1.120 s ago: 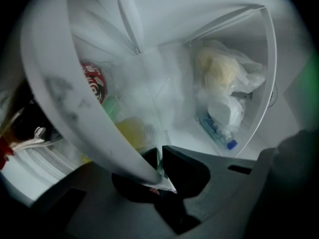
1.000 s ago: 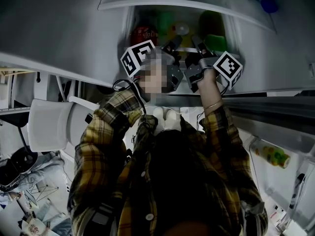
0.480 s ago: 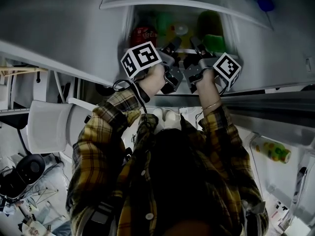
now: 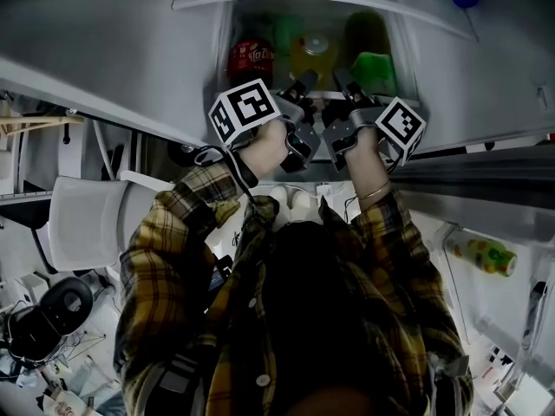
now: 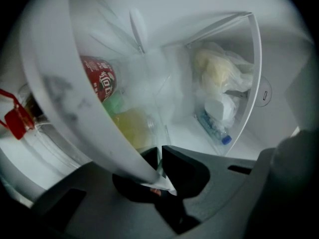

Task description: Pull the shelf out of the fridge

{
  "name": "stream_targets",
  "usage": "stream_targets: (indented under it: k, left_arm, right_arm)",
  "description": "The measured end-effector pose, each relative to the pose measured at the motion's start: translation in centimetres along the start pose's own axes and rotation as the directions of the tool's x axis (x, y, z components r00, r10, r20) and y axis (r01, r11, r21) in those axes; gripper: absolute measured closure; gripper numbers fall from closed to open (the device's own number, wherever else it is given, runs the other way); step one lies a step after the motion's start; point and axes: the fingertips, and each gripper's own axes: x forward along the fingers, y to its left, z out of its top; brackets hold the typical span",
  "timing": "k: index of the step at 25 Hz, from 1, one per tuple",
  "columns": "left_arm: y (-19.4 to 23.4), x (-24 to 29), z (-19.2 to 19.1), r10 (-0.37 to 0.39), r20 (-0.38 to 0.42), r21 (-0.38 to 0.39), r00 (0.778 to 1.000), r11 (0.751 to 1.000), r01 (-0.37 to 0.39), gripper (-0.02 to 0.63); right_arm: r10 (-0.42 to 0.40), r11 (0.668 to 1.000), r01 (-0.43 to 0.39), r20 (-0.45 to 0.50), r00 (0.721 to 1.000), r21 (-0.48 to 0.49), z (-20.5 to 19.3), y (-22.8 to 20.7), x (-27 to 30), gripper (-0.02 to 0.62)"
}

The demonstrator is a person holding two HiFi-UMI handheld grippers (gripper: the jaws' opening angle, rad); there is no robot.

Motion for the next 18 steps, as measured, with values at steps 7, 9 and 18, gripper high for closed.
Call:
stream_targets:
  k: [7, 9, 18]
  left_arm:
    - [0.5, -0.3, -0.8, 0.004, 0.000, -0.003, 1.000, 1.000, -0.004, 0.566]
    - [1.0, -0.7, -1.7, 0.007, -0.001, -0.002, 1.000, 1.000, -0.007, 0.566]
    - [0.8, -3.8, -5.1, 0.012, -0.012, 0.006, 1.000, 1.000, -0.012, 0.566]
  right_arm:
    - [0.026, 1.000, -0.026, -0.008, 1.000, 0.004, -0.3, -0.6, -0.6, 0.559]
    - [0.031, 1.000, -0.031, -0.009, 0.999, 0.004, -0.7, -1.4, -1.3, 0.559]
    - [0.051, 0.999, -0.051, -0.013, 0.999, 0.007, -2.9, -1.4, -5.5, 0.560]
